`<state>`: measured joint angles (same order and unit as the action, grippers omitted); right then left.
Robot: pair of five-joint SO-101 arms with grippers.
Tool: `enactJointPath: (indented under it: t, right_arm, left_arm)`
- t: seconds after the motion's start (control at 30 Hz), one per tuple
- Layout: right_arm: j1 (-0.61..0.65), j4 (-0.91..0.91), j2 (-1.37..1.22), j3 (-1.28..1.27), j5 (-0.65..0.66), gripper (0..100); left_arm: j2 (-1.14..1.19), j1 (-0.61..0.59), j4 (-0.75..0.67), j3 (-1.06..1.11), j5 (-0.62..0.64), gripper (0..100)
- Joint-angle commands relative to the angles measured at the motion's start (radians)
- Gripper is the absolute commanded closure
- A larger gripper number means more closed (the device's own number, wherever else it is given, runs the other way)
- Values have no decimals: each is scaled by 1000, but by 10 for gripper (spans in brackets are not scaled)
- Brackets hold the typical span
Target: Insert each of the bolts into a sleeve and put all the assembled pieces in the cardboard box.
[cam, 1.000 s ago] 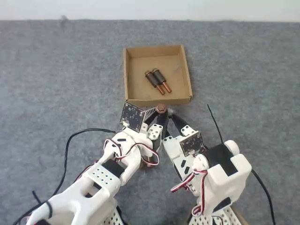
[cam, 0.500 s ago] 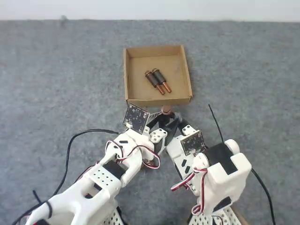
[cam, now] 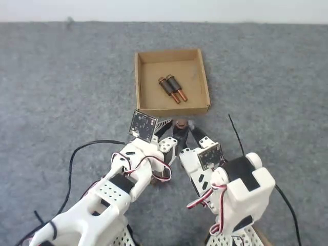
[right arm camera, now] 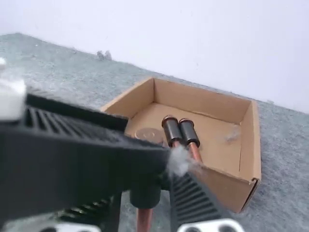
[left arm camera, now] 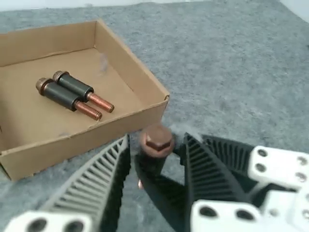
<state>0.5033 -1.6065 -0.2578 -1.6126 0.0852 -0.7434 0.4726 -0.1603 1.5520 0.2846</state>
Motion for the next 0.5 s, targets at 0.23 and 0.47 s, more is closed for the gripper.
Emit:
enactJointPath:
  t: [0.23,0.47]
  right_arm:
    - [-12,-24,4,-17,9,992]
    - [-12,-24,4,-12,9,992]
  left_arm:
    - [-14,2,3,-25,2,836]
    - [-15,43,3,-47,2,837]
